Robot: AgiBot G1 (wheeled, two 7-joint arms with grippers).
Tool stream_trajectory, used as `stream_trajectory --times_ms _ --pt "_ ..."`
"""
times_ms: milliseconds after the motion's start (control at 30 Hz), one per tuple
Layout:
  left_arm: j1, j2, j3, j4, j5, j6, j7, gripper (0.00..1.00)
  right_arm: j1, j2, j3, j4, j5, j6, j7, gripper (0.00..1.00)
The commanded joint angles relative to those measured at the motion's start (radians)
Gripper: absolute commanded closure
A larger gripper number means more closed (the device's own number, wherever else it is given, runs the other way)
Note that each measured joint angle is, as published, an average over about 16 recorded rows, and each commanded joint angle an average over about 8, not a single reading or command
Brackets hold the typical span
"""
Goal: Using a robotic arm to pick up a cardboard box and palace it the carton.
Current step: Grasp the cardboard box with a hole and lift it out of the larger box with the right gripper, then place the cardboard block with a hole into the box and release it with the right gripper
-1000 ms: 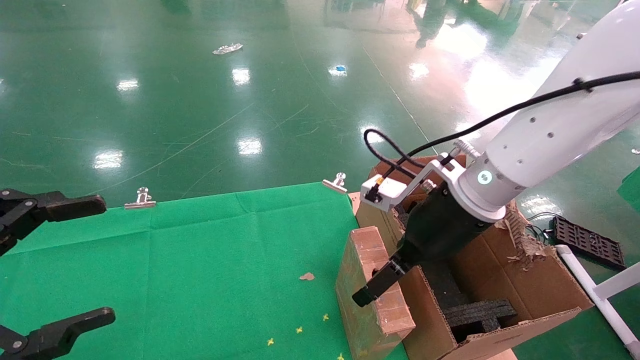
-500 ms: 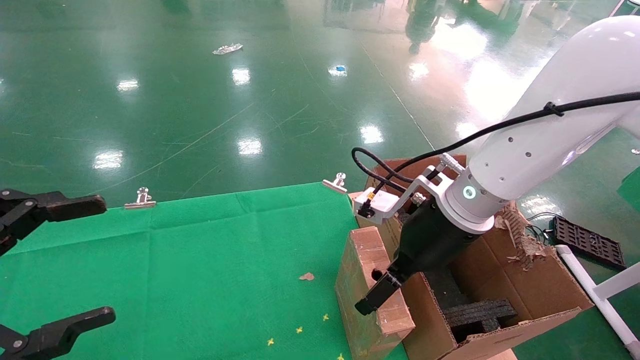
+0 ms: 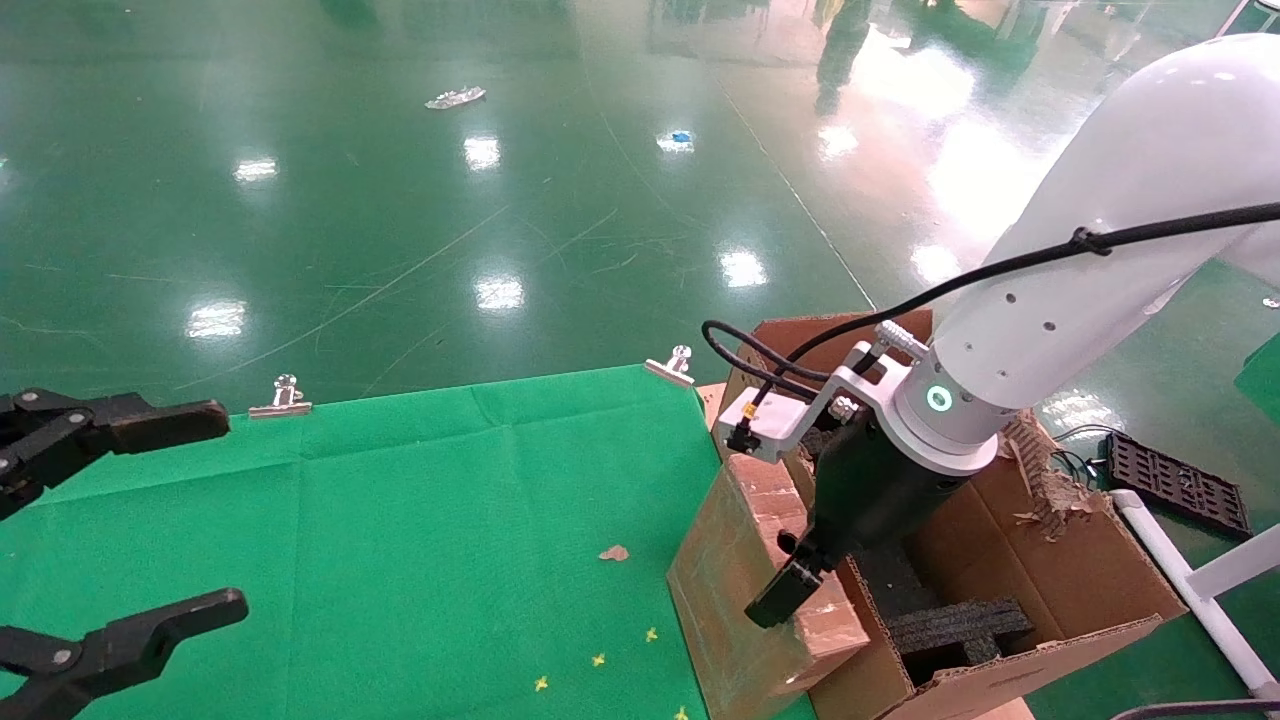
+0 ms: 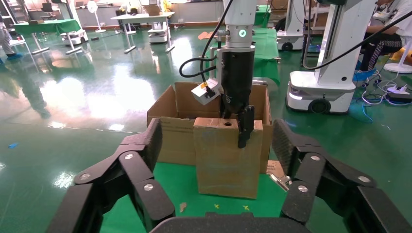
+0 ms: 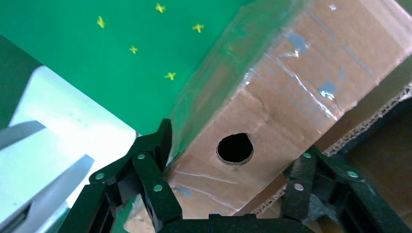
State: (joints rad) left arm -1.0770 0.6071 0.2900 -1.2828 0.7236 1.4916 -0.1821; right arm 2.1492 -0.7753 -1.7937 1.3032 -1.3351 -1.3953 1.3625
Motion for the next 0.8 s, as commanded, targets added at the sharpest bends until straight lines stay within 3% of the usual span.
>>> stream_trajectory --times_ms 33,167,367,633,800 --pt "0.0 0.0 0.0 0.0 0.0 0.0 0.0 1.0 0.002 -0.003 -0.005 0.01 -0.015 -0.001 0.006 1.0" --pt "0.0 0.0 0.0 0.0 0.0 0.0 0.0 1.0 0.003 0.005 -0.001 0.024 -0.021 0.013 -0.009 1.0" --pt "0.0 0.0 0.001 0.0 -0.001 0.0 0.0 1.0 0.024 0.044 0.031 0.043 -0.023 0.059 -0.115 1.0" --pt "0.0 -0.001 0.001 0.0 -0.001 -0.001 0.001 1.0 0.124 0.198 0.16 0.028 0.105 0.13 -0.286 1.0" --pt "0.0 -0.001 0.002 0.0 -0.001 -0.001 0.001 1.0 0.2 0.285 0.231 -0.008 0.113 0.196 -0.354 1.0"
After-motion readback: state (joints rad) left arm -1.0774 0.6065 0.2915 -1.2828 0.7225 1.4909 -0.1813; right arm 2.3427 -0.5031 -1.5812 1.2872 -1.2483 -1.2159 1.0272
